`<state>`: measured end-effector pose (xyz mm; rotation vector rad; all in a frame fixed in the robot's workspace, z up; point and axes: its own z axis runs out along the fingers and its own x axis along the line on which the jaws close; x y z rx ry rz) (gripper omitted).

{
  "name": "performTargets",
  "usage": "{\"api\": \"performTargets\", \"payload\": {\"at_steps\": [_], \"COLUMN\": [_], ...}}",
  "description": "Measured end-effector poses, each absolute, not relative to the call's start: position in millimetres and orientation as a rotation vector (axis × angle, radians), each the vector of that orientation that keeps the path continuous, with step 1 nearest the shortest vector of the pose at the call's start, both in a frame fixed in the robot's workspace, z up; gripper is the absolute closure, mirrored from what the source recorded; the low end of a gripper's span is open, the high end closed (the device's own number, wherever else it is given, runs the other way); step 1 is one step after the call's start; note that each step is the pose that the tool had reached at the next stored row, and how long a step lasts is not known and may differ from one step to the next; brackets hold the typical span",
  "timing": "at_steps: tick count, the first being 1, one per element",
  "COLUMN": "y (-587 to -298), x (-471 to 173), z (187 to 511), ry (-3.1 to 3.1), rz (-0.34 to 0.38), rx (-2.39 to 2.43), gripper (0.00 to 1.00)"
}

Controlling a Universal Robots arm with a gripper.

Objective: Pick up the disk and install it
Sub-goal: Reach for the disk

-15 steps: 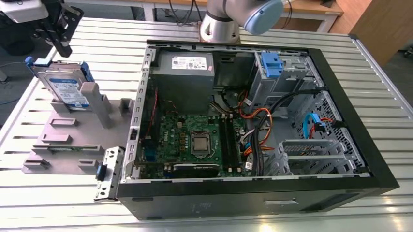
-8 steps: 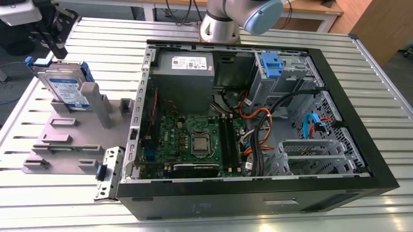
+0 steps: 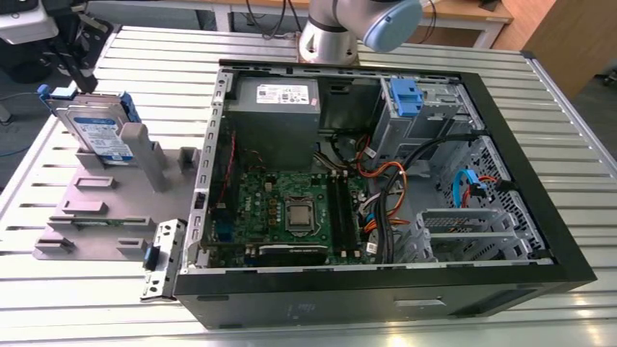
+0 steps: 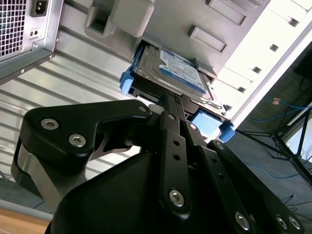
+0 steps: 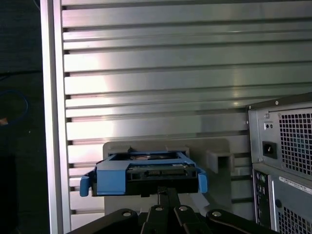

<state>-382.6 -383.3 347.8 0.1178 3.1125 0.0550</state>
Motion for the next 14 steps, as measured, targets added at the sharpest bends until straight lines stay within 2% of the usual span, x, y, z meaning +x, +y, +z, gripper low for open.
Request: {"api": "performTargets", "payload": {"at_steps": [14], "y": [-383.3], "x": [-382.8], "z": [347.0], "ry": [3.121], "rz": [0.051], "rx": [0.118], "gripper": [0.89]}}
